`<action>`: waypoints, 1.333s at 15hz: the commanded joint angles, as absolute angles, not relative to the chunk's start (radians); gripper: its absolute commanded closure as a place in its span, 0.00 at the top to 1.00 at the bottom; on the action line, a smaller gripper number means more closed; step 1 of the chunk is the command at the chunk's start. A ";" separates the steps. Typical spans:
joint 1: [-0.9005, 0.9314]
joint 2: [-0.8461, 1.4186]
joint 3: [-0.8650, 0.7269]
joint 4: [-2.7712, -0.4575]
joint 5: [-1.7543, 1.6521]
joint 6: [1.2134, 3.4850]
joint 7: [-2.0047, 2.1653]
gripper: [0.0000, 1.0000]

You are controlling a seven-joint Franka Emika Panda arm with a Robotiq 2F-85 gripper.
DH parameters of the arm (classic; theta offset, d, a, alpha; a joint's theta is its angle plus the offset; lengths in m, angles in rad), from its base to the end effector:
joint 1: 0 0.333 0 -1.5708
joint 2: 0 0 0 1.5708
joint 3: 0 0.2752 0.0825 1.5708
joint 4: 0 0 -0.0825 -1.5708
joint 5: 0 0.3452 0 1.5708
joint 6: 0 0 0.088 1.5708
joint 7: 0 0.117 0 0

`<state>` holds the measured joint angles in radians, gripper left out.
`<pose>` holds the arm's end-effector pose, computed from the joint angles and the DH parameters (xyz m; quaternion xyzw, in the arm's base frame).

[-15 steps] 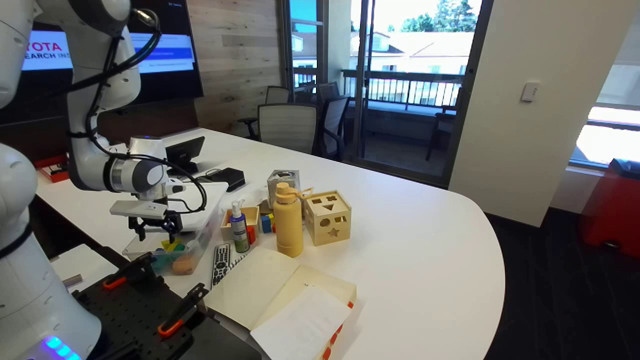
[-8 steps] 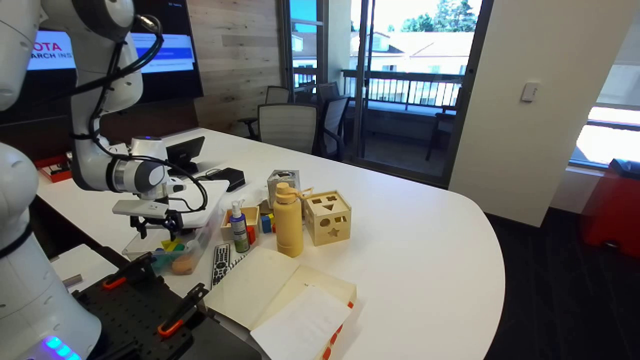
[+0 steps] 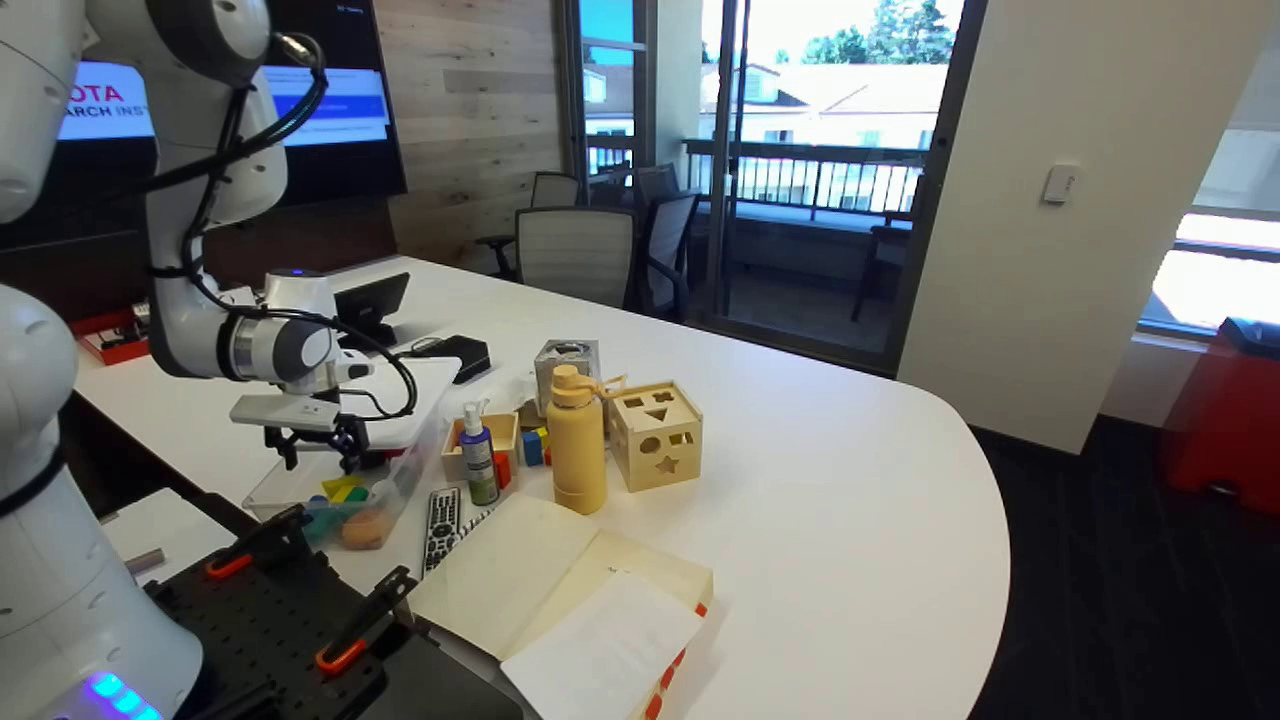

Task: Push the lid off of the plastic box

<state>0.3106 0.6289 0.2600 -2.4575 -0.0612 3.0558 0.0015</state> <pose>0.3395 0.2496 0.0579 -0.9552 -0.2867 0.0237 0.0696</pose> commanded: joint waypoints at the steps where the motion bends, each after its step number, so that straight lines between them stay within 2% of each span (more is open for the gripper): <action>1: 0.304 0.647 0.258 -2.436 -0.071 3.078 -0.019 1.00; 12: 0.207 0.591 0.261 -2.514 -0.058 3.013 -0.024 1.00; 20: 0.228 0.356 0.202 -2.679 -0.063 3.015 0.014 1.00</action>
<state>0.1952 0.5154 0.2339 -2.5867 -0.0611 3.0454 0.0014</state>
